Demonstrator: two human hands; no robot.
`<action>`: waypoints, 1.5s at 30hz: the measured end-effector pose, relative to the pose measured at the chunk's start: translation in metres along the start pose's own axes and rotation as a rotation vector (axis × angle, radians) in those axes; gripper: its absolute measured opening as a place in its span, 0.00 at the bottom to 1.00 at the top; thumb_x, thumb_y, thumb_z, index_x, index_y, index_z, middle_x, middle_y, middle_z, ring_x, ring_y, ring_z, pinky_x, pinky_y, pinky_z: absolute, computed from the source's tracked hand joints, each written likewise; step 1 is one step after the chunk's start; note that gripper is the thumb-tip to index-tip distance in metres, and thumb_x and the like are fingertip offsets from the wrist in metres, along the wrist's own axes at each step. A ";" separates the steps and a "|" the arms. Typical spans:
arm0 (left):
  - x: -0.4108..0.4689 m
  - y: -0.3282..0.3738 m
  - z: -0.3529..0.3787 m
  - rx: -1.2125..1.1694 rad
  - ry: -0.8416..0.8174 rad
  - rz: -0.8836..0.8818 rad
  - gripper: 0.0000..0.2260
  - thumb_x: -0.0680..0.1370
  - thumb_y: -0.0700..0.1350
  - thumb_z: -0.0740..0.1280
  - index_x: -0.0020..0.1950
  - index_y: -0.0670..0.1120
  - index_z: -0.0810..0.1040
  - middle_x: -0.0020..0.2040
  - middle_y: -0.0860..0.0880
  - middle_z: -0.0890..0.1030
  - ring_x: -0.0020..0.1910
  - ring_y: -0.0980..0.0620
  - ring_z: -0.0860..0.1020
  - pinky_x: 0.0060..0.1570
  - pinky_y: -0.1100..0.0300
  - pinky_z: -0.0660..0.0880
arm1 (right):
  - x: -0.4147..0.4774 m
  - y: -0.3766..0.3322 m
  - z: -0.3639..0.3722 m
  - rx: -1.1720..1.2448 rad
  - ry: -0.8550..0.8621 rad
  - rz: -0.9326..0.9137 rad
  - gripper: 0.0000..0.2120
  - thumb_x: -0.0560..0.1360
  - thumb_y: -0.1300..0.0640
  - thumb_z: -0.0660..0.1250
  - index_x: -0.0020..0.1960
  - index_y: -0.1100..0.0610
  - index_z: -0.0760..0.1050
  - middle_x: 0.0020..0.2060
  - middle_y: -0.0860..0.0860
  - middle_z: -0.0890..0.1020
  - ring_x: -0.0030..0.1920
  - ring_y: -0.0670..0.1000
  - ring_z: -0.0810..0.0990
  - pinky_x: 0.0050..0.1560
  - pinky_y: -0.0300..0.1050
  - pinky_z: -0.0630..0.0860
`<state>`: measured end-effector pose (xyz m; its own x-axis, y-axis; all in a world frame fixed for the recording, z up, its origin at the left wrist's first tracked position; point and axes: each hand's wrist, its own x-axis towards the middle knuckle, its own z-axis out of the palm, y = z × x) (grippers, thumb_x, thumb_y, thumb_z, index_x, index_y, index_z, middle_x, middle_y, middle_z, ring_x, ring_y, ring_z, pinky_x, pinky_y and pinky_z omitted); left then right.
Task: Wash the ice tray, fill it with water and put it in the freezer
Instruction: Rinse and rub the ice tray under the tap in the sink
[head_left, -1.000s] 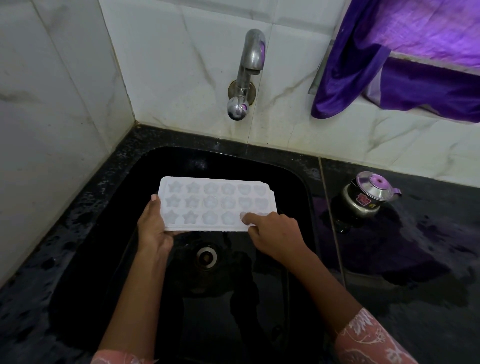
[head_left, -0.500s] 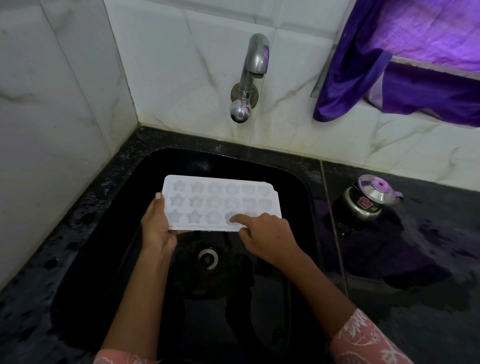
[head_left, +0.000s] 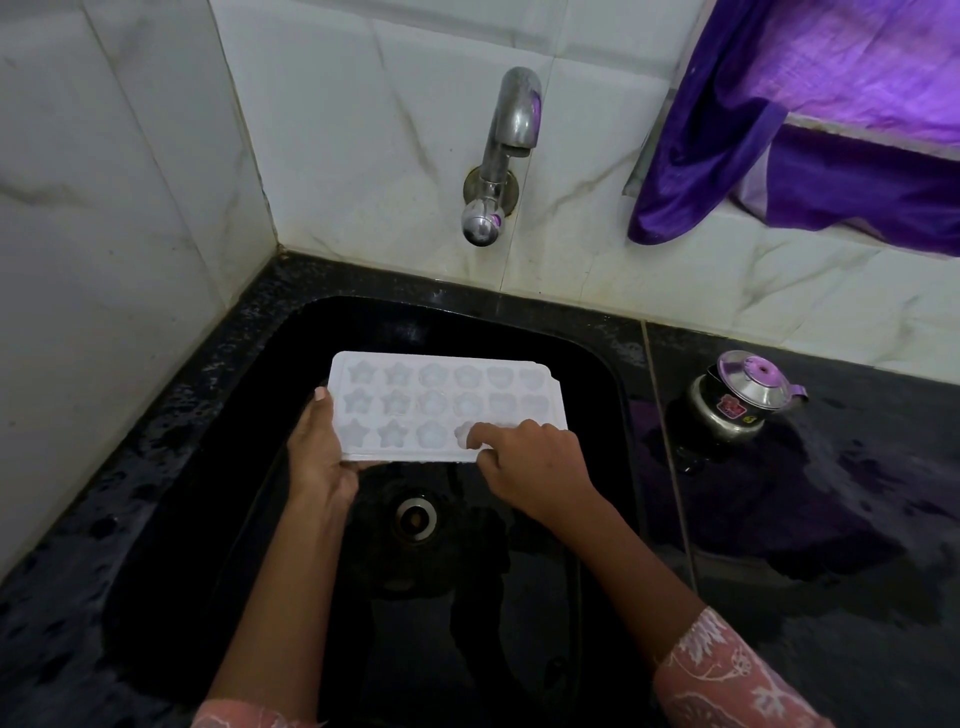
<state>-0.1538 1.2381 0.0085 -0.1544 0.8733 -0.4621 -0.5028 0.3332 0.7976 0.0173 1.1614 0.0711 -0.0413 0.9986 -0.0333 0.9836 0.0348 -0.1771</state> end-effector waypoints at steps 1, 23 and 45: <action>0.000 0.000 0.000 0.001 -0.003 0.001 0.16 0.81 0.53 0.57 0.62 0.46 0.75 0.52 0.45 0.81 0.49 0.46 0.80 0.38 0.49 0.77 | 0.000 0.000 0.000 -0.007 0.002 0.007 0.16 0.79 0.54 0.52 0.63 0.44 0.71 0.39 0.50 0.71 0.39 0.51 0.70 0.40 0.42 0.61; 0.001 -0.001 -0.001 0.009 0.014 -0.006 0.14 0.80 0.53 0.58 0.58 0.47 0.76 0.51 0.46 0.82 0.48 0.46 0.81 0.37 0.49 0.78 | 0.002 0.000 0.011 0.029 -0.039 -0.012 0.16 0.79 0.55 0.53 0.64 0.45 0.70 0.53 0.51 0.80 0.46 0.55 0.78 0.40 0.42 0.64; -0.004 0.000 0.002 -0.003 0.013 -0.004 0.14 0.80 0.53 0.58 0.59 0.47 0.76 0.55 0.44 0.81 0.51 0.44 0.80 0.47 0.42 0.78 | 0.003 -0.001 0.004 -0.036 -0.007 -0.012 0.15 0.78 0.54 0.52 0.65 0.51 0.64 0.28 0.48 0.65 0.30 0.51 0.67 0.28 0.41 0.56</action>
<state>-0.1516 1.2351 0.0105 -0.1630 0.8673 -0.4703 -0.5060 0.3357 0.7945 0.0150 1.1646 0.0673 -0.0541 0.9978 -0.0386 0.9887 0.0482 -0.1418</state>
